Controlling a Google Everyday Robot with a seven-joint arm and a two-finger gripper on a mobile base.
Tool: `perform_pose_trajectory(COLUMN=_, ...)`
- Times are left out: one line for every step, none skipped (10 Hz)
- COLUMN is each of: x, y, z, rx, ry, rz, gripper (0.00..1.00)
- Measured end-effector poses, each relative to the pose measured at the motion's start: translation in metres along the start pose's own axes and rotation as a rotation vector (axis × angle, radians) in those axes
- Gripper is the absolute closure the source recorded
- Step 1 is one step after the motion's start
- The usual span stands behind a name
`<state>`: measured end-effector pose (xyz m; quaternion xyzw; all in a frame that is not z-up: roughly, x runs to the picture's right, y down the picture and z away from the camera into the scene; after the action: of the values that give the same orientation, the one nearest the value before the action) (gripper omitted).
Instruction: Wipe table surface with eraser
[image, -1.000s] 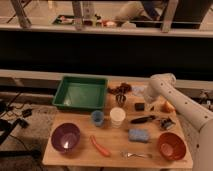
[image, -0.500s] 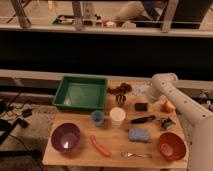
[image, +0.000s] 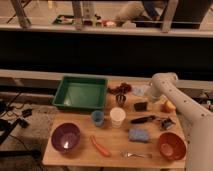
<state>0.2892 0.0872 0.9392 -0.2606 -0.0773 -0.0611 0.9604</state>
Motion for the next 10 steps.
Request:
perform_pose_trajectory(x=0.0004, y=0.0007, z=0.0006, rx=-0.005, ry=-0.003, rz=-0.003, gripper=0.51)
perform_pose_trajectory(x=0.0002, y=0.0007, z=0.0018, rx=-0.012, ry=-0.006, rz=-0.010, gripper=0.51)
perform_pose_trajectory(x=-0.0003, y=0.0012, z=0.0038, rx=-0.028, ry=-0.011, rz=-0.020, gripper=0.51)
perform_pose_trajectory(x=-0.0005, y=0.0014, z=0.0051, rx=-0.037, ry=-0.014, rz=-0.024, gripper=0.51)
perform_pose_trajectory(x=-0.0007, y=0.0010, z=0.0069, rx=-0.048, ry=-0.019, rz=-0.027, gripper=0.54)
perform_pose_trajectory(x=0.0000, y=0.0011, z=0.0077, rx=-0.057, ry=-0.022, rz=-0.025, gripper=0.62)
perform_pose_trajectory(x=0.0012, y=-0.0001, z=0.0080, rx=-0.061, ry=-0.027, rz=-0.019, gripper=0.70)
perform_pose_trajectory(x=0.0041, y=-0.0030, z=0.0082, rx=-0.060, ry=-0.024, rz=-0.012, gripper=0.81)
perform_pose_trajectory(x=0.0063, y=-0.0050, z=0.0085, rx=-0.066, ry=-0.020, rz=-0.008, gripper=0.92)
perform_pose_trajectory(x=0.0093, y=-0.0051, z=0.0087, rx=-0.071, ry=-0.015, rz=-0.004, gripper=0.98)
